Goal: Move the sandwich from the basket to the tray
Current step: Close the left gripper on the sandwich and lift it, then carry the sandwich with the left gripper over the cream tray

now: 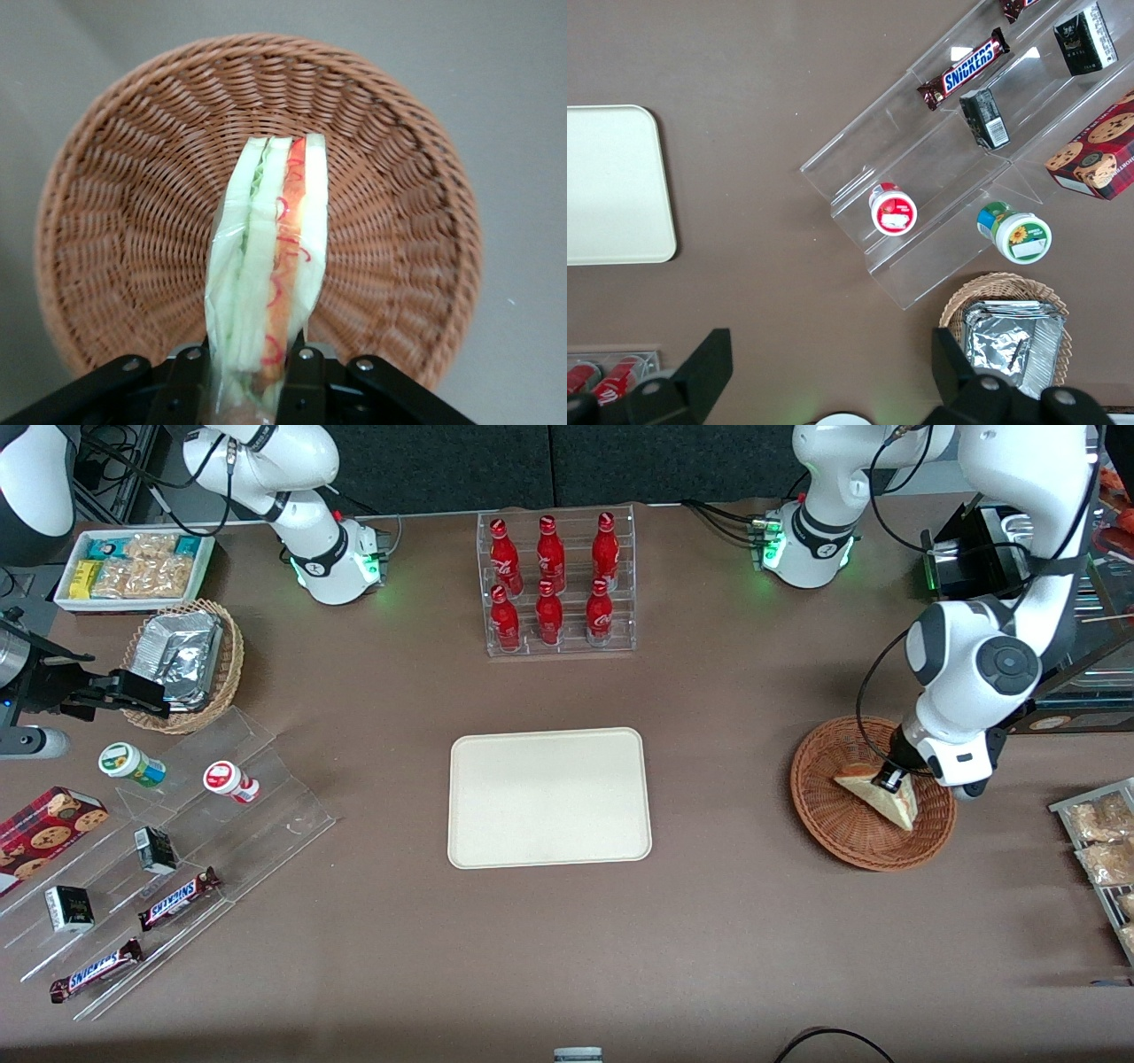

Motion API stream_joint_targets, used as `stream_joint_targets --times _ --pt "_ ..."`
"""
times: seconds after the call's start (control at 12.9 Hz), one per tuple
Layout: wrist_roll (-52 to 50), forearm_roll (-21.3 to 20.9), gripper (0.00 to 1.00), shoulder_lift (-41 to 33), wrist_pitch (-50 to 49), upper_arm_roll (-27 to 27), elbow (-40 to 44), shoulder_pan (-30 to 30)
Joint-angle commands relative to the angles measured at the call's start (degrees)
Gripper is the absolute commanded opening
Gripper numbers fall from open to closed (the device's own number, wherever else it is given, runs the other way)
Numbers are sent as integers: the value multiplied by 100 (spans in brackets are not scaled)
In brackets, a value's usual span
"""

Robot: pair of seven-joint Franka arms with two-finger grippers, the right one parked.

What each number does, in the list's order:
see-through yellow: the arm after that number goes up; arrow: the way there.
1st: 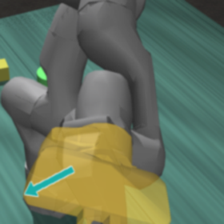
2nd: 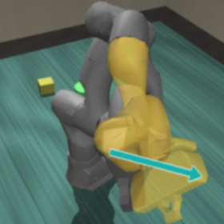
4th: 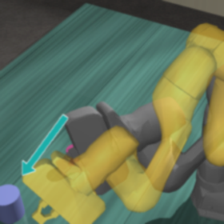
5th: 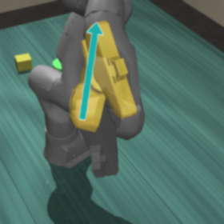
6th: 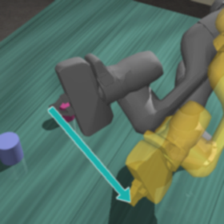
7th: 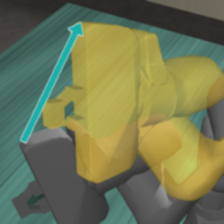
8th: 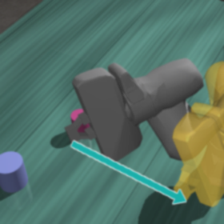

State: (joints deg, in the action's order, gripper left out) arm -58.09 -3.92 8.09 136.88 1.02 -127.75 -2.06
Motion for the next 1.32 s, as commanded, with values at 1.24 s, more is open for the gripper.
stream_joint_targets --times 1.24 --pt "-273 75 0 1343 -2790 -155 3599 -3502"
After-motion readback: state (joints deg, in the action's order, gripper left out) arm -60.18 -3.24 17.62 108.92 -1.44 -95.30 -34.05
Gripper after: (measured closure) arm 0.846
